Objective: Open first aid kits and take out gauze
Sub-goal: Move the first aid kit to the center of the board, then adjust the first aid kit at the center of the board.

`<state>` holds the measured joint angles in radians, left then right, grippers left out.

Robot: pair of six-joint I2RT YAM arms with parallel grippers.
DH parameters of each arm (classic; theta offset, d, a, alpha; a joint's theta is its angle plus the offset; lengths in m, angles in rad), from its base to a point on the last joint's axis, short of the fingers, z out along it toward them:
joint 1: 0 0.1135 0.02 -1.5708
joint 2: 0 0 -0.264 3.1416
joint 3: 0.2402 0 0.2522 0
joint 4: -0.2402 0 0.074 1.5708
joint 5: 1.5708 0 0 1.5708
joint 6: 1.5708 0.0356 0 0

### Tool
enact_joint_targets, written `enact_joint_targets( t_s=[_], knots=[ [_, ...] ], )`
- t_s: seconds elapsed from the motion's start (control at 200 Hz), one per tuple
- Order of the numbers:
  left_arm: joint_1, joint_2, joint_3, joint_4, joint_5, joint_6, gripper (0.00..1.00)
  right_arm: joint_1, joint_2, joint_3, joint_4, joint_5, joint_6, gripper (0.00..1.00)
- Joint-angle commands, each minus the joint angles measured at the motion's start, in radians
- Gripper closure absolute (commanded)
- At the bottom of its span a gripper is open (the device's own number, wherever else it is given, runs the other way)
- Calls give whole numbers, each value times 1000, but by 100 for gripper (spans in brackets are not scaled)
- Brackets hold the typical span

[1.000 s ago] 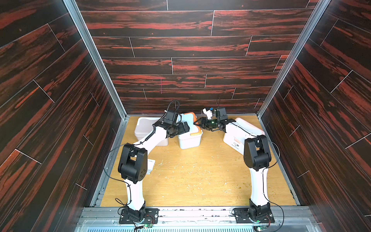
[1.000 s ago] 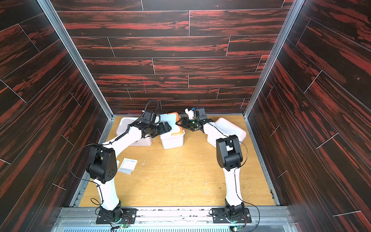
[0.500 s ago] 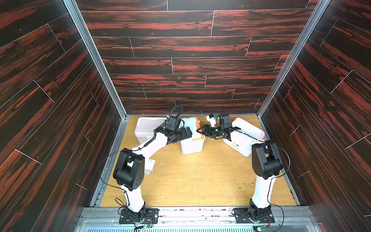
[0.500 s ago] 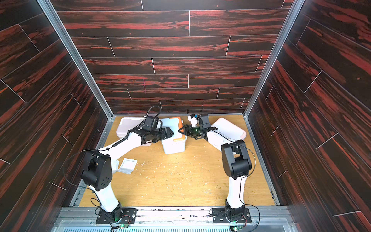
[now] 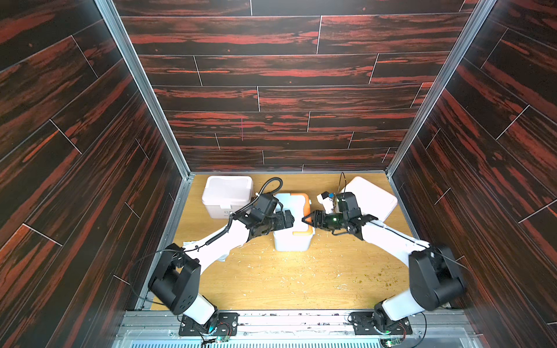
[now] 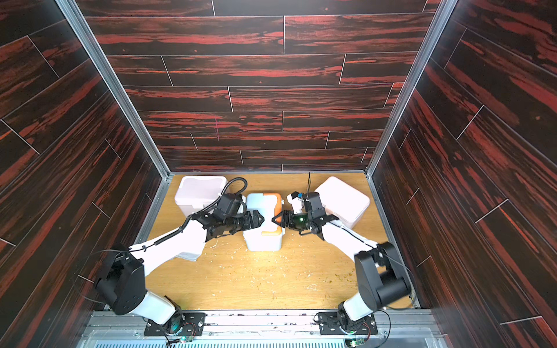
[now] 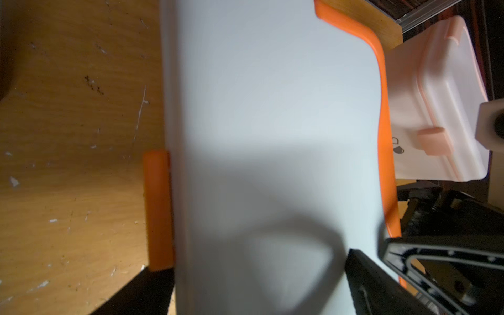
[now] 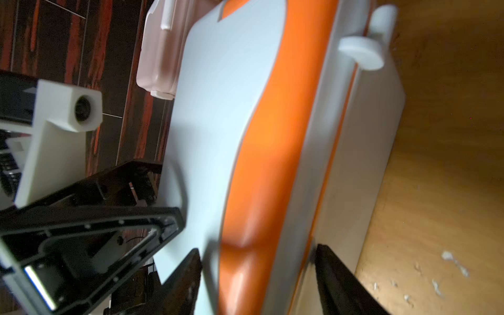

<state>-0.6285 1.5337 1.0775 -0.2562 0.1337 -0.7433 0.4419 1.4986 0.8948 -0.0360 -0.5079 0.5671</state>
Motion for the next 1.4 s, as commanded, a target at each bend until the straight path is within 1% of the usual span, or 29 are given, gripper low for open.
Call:
enact_joint_targets(
  t_s=[0.0,0.16,0.256,0.316,0.391,0.516,0.526,0.616,0.711,0.797,0.867,0.977,1.082,1.162,1.262,1.398],
  knots=[
    [-73,-56,-59,93,62,-68,0,75,-103,-81,12,-71,28,32],
    [-108,-135,-175,163,31,-132,0,115,-219,-207,10,-46,50,31],
    [-111,-184,-222,165,1,-141,0,127,-289,-269,-16,-23,49,30],
    [-110,-225,-241,132,-49,-134,0,127,-335,-288,-65,22,30,29],
    [-110,-282,-269,91,-116,-125,0,125,-368,-278,-151,86,-11,26],
    [-109,-384,-318,47,-200,-124,0,125,-371,-220,-260,152,-68,21],
    [-109,-393,-321,42,-206,-123,0,125,-372,-215,-263,179,-69,21],
    [-109,-470,-329,-18,-228,-123,0,124,-390,-184,-290,249,-73,17],
    [-110,-557,-342,-83,-240,-132,0,122,-394,-152,-289,286,-83,11],
    [-115,-636,-359,-126,-215,-157,0,119,-365,-104,-294,311,-103,6],
    [-141,-704,-368,-163,-197,-176,0,114,-330,-57,-300,346,-118,3],
    [-199,-783,-373,-233,-208,-200,0,109,-264,27,-297,367,-134,1],
    [-247,-820,-376,-260,-196,-214,0,101,-185,114,-270,357,-146,1],
    [-272,-808,-389,-217,-154,-229,0,95,-112,189,-256,316,-165,2],
    [-307,-733,-411,-87,-74,-249,0,89,-33,265,-255,289,-194,3],
    [-376,-606,-390,7,-72,-249,0,80,62,329,-265,259,-236,6]
  ],
)
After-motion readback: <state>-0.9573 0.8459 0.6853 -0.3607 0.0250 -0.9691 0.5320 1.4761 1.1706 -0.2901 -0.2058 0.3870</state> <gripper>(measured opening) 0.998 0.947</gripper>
